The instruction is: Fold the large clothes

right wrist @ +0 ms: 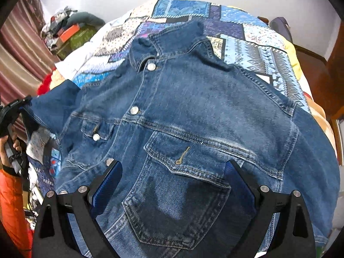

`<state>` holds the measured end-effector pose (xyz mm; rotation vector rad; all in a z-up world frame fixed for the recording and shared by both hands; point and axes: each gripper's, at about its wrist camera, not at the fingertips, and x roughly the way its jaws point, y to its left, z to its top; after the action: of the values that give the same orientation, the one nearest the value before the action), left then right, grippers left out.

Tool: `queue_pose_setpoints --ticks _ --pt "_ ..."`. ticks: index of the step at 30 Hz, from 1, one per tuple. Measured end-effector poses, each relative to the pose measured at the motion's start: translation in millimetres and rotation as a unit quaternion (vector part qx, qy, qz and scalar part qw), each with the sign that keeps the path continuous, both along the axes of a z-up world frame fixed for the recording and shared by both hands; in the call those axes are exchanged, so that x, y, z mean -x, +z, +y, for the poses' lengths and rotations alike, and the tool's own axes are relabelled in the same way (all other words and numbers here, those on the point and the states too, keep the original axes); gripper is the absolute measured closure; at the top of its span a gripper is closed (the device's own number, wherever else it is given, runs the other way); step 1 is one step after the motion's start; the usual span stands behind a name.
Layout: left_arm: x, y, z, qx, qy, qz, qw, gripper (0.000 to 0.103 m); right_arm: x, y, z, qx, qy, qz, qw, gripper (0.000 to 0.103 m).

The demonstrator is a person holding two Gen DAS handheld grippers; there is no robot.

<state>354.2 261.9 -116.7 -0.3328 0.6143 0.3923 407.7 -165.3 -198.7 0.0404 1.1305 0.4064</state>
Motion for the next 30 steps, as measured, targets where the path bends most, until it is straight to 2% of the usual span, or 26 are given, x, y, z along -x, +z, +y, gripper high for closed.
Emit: queue_pose_setpoints --ticks 3,6,8,10,12,14,16,18,22,25,27,30 --pt "-22.9 2.6 -48.8 -0.011 -0.071 0.006 0.9974 0.097 2.5 9.4 -6.5 -0.015 -0.008 -0.008 1.000 0.008" --pt "-48.0 -25.8 -84.1 0.023 -0.122 0.048 0.9912 0.097 8.7 18.2 -13.3 -0.031 -0.013 -0.013 0.999 0.008" --pt "-61.0 -57.7 -98.2 0.079 -0.152 0.089 0.9812 0.097 13.3 22.6 -16.6 -0.038 -0.014 -0.015 0.999 0.008" --pt "-68.7 -94.7 -111.9 0.128 -0.177 0.138 0.9662 0.097 19.0 27.3 -20.7 -0.042 -0.012 -0.017 0.999 0.008" --pt "-68.9 -117.0 -126.3 0.144 -0.188 0.172 0.9562 0.097 24.4 30.1 -24.7 -0.043 -0.011 -0.020 0.999 0.008" --pt "-64.1 -133.4 -131.4 0.159 -0.198 0.199 0.9466 0.089 28.1 31.5 -29.2 -0.045 -0.010 -0.019 0.999 0.008" --pt "-55.7 -139.3 -128.4 0.174 -0.199 0.214 0.9403 0.060 31.2 31.9 -33.1 -0.049 -0.009 -0.017 0.999 0.008" --pt "-42.0 -135.3 -115.8 0.183 -0.187 0.212 0.9414 0.044 31.7 31.1 -36.8 -0.054 -0.010 -0.013 0.998 0.008" --pt "-12.6 -116.7 -71.4 0.212 -0.154 0.178 0.9486 0.040 31.3 24.6 -39.1 -0.061 -0.014 -0.007 0.998 0.008" --pt "14.5 -105.6 -28.7 0.236 -0.097 0.136 0.9573 0.032 28.3 16.6 -36.9 -0.069 -0.016 0.003 0.997 0.008" --pt "24.7 -103.1 -0.5 0.242 -0.055 0.118 0.9614 0.031 26.1 11.9 -33.8 -0.074 -0.016 0.009 0.997 0.008" --pt "30.4 -112.6 39.0 0.271 0.005 0.109 0.9565 0.031 23.0 6.4 -28.0 -0.077 -0.014 0.014 0.997 0.008"
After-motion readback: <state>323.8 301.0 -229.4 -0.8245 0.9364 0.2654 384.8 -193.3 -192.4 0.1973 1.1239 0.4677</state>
